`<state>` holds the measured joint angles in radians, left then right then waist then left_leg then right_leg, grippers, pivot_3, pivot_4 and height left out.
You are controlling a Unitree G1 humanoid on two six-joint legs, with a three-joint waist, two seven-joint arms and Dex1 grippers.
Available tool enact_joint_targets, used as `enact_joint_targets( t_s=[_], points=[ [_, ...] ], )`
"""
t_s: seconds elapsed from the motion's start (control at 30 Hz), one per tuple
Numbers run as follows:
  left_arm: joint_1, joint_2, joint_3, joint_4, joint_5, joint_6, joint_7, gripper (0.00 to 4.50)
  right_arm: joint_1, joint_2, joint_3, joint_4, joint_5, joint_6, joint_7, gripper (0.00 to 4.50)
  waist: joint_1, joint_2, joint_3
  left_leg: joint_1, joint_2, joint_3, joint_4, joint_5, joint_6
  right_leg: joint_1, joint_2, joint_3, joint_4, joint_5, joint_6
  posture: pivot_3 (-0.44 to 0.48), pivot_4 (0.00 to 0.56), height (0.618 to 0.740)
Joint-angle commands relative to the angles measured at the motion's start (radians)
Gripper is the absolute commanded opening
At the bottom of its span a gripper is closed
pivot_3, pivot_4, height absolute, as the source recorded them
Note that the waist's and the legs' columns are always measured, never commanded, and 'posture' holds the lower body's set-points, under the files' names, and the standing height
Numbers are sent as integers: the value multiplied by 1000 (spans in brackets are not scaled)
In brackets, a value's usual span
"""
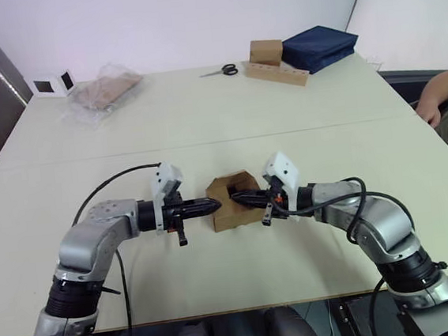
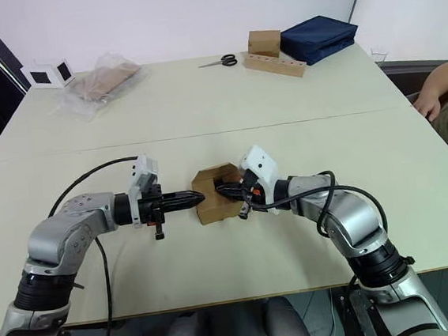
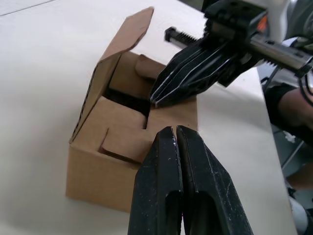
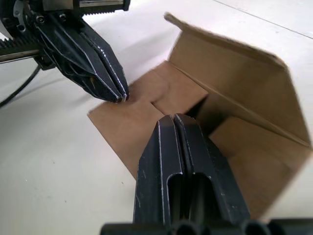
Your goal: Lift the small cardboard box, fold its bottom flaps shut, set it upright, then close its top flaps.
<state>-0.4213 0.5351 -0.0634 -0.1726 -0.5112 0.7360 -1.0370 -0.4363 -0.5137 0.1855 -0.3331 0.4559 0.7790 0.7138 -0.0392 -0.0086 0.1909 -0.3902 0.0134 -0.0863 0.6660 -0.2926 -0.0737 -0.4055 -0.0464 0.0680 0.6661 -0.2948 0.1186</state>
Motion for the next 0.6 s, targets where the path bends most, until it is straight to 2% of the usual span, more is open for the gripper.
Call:
enact_joint_targets(
  t_s=[0.03, 0.13, 0.23, 0.4, 0.5, 0.6],
  points=[
    [14, -11, -25, 34, 26, -50, 14, 62, 0, -15, -35, -56, 19, 26, -7, 0, 2, 0, 0, 0, 0, 0, 0, 0, 0, 0, 0, 0, 0, 0, 0, 0, 150, 740],
    [19, -7, -34, 33, 32, -65, 12, 62, -11, -19, -53, -91, 39, 51, -10, 0, 2, 0, 0, 0, 0, 0, 0, 0, 0, 0, 0, 0, 0, 0, 0, 0, 150, 740],
    [9, -18, -34, 26, 21, -59, 25, 62, -94, -7, -164, -139, 160, 126, -18, 0, 2, 0, 0, 0, 0, 0, 0, 0, 0, 0, 0, 0, 0, 0, 0, 0, 150, 740],
    [-4, -23, -39, 31, 19, -61, 31, 62, -241, 54, -244, -27, 232, 147, -57, 0, 2, 0, 0, 0, 0, 0, 0, 0, 0, 1, 0, 0, 0, 0, 0, 0, 150, 740],
    [-6, -18, -40, 28, 13, -59, 28, 62, -291, 101, -233, 72, 221, 125, -63, 0, -3, 0, 0, 0, 0, 0, -1, 0, 0, 0, 0, 0, 0, 0, 0, 0, 150, 740],
    [-12, -19, -43, 30, 12, -59, 31, 62, -294, 116, -148, 176, 134, 62, -47, 0, -2, 0, 0, 0, 0, 1, -1, 0, 0, 0, 0, 0, 0, 0, 0, 0, 150, 740]
  ],
)
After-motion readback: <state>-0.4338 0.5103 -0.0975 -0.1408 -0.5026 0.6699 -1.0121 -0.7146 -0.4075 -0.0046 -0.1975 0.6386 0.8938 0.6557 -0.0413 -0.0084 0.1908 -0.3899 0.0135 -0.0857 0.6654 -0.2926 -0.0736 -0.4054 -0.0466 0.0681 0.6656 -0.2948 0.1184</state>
